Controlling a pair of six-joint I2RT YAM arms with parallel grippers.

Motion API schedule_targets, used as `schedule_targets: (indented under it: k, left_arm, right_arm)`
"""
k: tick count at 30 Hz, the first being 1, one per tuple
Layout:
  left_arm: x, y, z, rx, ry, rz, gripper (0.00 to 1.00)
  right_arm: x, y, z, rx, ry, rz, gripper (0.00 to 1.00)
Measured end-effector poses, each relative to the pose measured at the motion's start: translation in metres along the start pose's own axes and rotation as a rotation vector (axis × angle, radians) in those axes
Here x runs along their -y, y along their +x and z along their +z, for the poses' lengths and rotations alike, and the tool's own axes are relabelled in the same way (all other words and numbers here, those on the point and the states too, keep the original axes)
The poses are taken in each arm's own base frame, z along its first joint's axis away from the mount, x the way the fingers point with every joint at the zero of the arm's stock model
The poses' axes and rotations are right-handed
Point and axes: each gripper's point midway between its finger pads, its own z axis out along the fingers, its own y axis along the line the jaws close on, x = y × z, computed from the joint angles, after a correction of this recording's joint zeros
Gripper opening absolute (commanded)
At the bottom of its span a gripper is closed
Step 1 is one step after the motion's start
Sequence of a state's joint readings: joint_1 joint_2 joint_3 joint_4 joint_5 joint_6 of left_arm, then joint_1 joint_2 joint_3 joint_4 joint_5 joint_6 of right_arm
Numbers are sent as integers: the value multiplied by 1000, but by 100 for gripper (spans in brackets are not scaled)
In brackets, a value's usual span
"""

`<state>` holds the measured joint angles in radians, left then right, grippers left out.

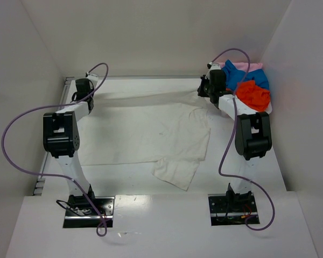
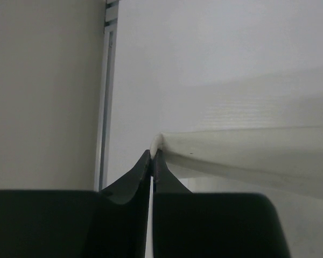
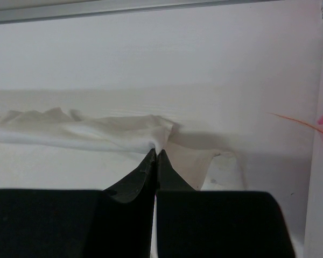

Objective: Fold and stack the t-shirts
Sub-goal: Fold the flattened tshirt in 1/3 of the way

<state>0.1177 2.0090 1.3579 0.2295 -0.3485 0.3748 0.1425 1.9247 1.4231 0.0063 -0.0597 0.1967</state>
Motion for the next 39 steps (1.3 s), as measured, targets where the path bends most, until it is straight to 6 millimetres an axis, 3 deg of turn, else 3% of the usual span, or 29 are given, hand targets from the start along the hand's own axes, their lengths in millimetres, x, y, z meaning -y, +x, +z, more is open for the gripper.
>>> schedule_targets:
  k: [4,9,16,20,28,36,39]
  left_arm:
    - [7,14,-5,-1,33,16,0]
    - [3,7,-13,32,41,3,0]
    - [-6,6,-44,44,41,-32,0]
    - [-6,11,-58,19,59,-72,0]
    - [14,54,-78,-124,133,-114,0]
    - [25,81,-91,-216,157,-166,0]
    - [27,86,-94,-236,159,-186,0]
  right_arm:
    - [3,12,-1,-22,6,1,0]
    - [6,24,-3,-47,16,8,0]
    - [8,39,-13,-61,23,38,0]
    - [12,58,-17,-92,32,61,0]
    - [15,80,-34,-123,45,109,0]
    - [13,84,-50,-116,50,159,0]
    - [15,97,-56,-132,57,181,0]
